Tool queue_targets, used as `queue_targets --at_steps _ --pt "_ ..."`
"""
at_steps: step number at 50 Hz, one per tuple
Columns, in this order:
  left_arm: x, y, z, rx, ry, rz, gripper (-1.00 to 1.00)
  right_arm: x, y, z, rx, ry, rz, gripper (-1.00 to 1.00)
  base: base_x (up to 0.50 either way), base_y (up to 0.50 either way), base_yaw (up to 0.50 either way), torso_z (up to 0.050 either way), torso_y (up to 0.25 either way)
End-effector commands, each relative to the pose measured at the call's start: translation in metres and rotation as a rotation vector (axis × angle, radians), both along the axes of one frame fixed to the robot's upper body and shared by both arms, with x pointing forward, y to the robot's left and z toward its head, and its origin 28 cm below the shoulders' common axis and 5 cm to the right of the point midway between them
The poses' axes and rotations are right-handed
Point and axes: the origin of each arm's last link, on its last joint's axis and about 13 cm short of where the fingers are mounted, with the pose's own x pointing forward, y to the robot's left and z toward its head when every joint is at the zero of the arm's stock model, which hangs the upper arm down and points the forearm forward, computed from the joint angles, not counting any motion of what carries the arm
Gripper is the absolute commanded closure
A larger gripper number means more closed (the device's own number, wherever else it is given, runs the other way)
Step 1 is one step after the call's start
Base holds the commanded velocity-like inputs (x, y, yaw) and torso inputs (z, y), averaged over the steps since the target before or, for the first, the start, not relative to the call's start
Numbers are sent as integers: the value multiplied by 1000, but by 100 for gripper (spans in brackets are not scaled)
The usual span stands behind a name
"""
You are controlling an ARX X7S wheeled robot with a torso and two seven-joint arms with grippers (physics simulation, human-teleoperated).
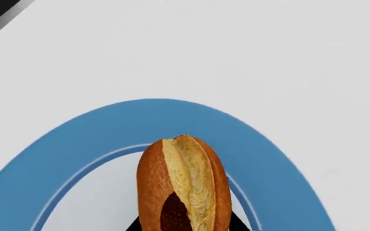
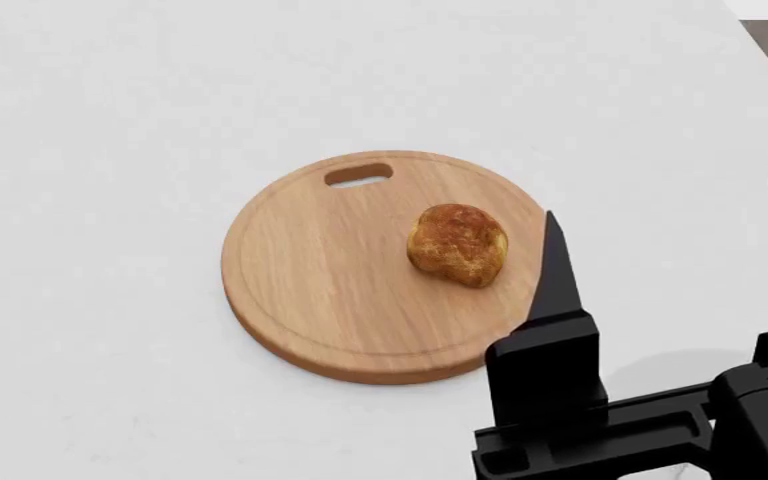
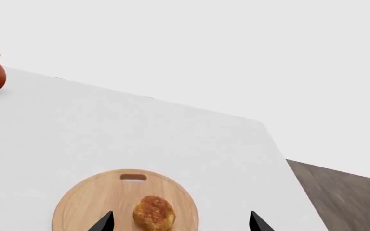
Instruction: Place all breads on the cutting board.
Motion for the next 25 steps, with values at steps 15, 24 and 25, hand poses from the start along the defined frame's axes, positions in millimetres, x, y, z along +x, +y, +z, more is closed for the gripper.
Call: queue_targets --at_steps 15,24,25 --pt "13 -39 64 40 -164 -236 100 -10 -3 6 12 -61 22 -100 0 0 0 0 0" --pt "24 -63 94 64 -198 -382 100 -11 -4 5 26 -72 16 -100 0 0 0 0 0" --pt "24 -63 95 67 -198 -382 100 -11 -4 5 27 -72 16 -100 0 0 0 0 0"
